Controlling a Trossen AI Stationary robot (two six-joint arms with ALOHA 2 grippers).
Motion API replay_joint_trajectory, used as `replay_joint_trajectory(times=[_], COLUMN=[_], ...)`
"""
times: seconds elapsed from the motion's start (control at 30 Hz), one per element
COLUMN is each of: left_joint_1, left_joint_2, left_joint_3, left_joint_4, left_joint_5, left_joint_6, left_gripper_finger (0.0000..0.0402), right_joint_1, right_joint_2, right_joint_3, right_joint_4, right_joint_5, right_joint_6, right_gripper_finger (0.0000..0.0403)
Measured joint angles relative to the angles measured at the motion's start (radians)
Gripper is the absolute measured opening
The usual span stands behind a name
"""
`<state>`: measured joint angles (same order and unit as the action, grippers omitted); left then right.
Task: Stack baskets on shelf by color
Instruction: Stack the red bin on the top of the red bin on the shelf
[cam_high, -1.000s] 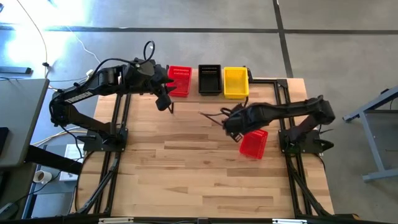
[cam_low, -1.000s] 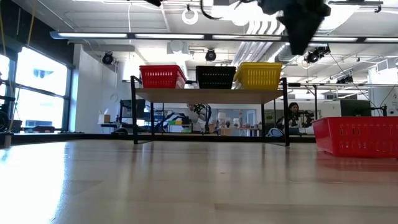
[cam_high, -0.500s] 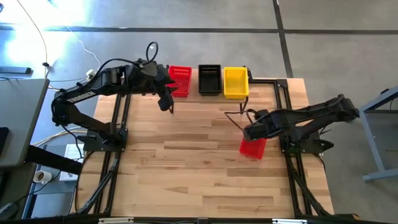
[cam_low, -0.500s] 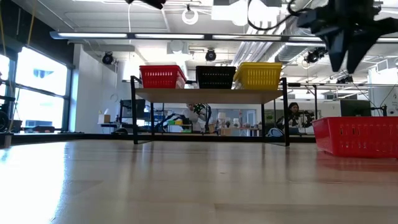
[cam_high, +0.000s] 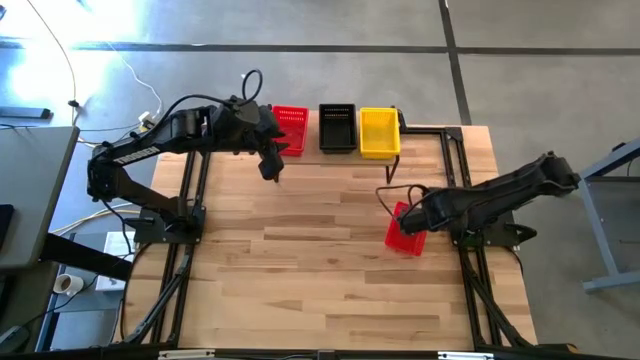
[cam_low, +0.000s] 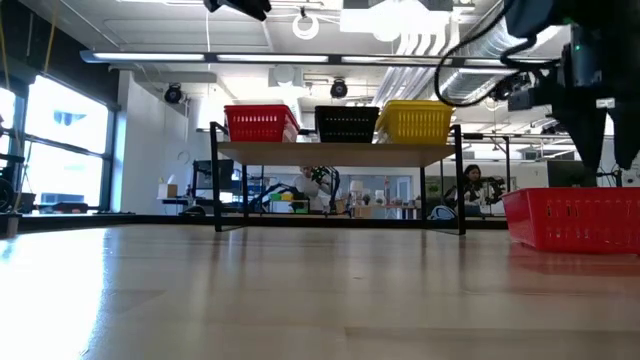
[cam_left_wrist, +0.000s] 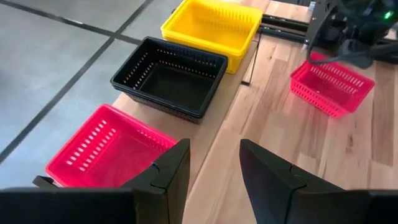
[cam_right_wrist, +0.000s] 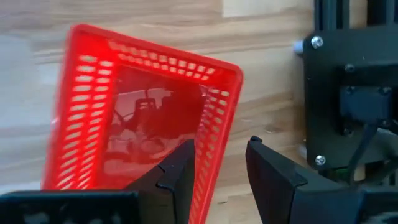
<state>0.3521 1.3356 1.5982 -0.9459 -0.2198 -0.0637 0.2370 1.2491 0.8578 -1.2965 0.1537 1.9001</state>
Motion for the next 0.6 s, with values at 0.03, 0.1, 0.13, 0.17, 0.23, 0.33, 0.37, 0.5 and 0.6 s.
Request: replay_joint_trajectory(times=[0.03, 0.1, 0.13, 0.17, 0.23, 0.33, 0.37, 0.5, 0.6], left_joint_1=[0.0, 0.0, 0.0, 0.0, 0.0, -0.001, -0.001, -0.018, -0.046], left_joint_2=[0.0, 0.0, 0.0, 0.0, 0.0, 0.0, 0.0, 0.0, 0.0], left_joint_3=[0.0, 0.0, 0.0, 0.0, 0.0, 0.0, 0.0, 0.0, 0.0], left_joint_4=[0.0, 0.0, 0.0, 0.0, 0.0, 0.0, 0.0, 0.001, 0.0], left_joint_5=[0.001, 0.001, 0.001, 0.001, 0.001, 0.011, 0.019, 0.056, 0.066], left_joint_6=[-0.009, -0.012, -0.012, -0.012, -0.012, -0.012, -0.012, -0.012, -0.013], left_gripper_finger=[0.0129, 0.0129, 0.0129, 0.0129, 0.0129, 0.0129, 0.0129, 0.0129, 0.0129], right_joint_1=[0.0, 0.0, 0.0, 0.0, 0.0, 0.0, 0.0, 0.0, 0.0], right_joint_2=[0.0, 0.0, 0.0, 0.0, 0.0, 0.0, 0.0, 0.0, 0.0], right_joint_3=[-0.016, -0.048, -0.064, -0.081, -0.118, -0.175, -0.192, -0.236, -0.243], right_joint_4=[0.012, 0.04, 0.052, 0.068, 0.105, 0.163, 0.186, 0.26, 0.298], right_joint_5=[-0.002, -0.003, -0.003, -0.002, 0.007, 0.005, 0.002, 0.001, 0.002], right_joint_6=[0.015, 0.044, 0.06, 0.072, 0.101, 0.124, 0.129, 0.143, 0.138], right_gripper_finger=[0.0129, 0.0128, 0.0128, 0.0128, 0.0128, 0.0128, 0.0128, 0.0108, 0.0058])
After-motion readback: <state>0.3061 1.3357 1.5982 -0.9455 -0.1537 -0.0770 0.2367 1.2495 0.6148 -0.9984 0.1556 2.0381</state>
